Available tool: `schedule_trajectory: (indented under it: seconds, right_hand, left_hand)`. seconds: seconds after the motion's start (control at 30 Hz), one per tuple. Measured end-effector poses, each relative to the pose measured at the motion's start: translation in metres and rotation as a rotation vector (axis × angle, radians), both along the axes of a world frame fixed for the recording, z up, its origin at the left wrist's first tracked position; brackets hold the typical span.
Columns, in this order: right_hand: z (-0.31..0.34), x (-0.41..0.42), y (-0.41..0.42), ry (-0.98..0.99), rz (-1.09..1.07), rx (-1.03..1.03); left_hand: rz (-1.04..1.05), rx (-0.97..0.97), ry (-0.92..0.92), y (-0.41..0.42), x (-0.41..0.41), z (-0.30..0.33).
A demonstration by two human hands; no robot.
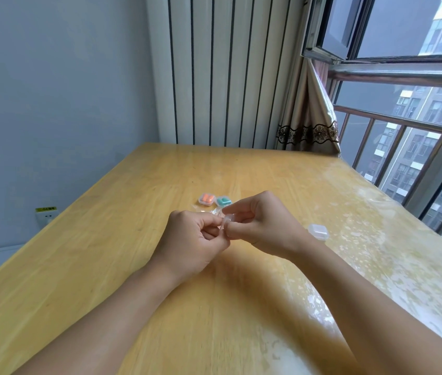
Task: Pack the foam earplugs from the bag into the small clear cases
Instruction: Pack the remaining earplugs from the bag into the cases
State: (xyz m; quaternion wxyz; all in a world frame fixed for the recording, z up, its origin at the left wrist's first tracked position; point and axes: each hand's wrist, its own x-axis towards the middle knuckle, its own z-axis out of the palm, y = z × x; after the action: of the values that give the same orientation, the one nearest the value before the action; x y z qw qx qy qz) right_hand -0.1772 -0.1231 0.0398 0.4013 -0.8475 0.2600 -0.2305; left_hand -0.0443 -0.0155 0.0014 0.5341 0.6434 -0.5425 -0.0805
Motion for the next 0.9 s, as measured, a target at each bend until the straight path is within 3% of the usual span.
schedule_trajectory:
  seconds: [0.3, 0.47, 0.6, 0.73, 0.9]
  right_hand:
    - [-0.008, 0.013, 0.015, -0.046, -0.095, -0.104]
    - [-0.015, 0.018, 0.016, -0.076, -0.137, -0.157]
    - [-0.017, 0.015, 0.01, -0.075, -0.076, -0.078]
    - [-0.013, 0.011, 0.005, -0.139, -0.028, 0.155]
    - [-0.005, 0.005, -0.001, -0.198, 0.026, 0.259]
  left_hand:
    - [0.165, 0.092, -0.543, 0.001, -0.011, 0.002]
    - [0.222, 0.052, -0.573, -0.002, -0.011, 0.004]
    - [0.274, -0.005, -0.4, -0.003, -0.002, 0.0]
    - [0.227, -0.012, -0.044, -0.001, -0.011, 0.003]
    - [-0.055, 0.053, 0.537, -0.002, -0.013, 0.011]
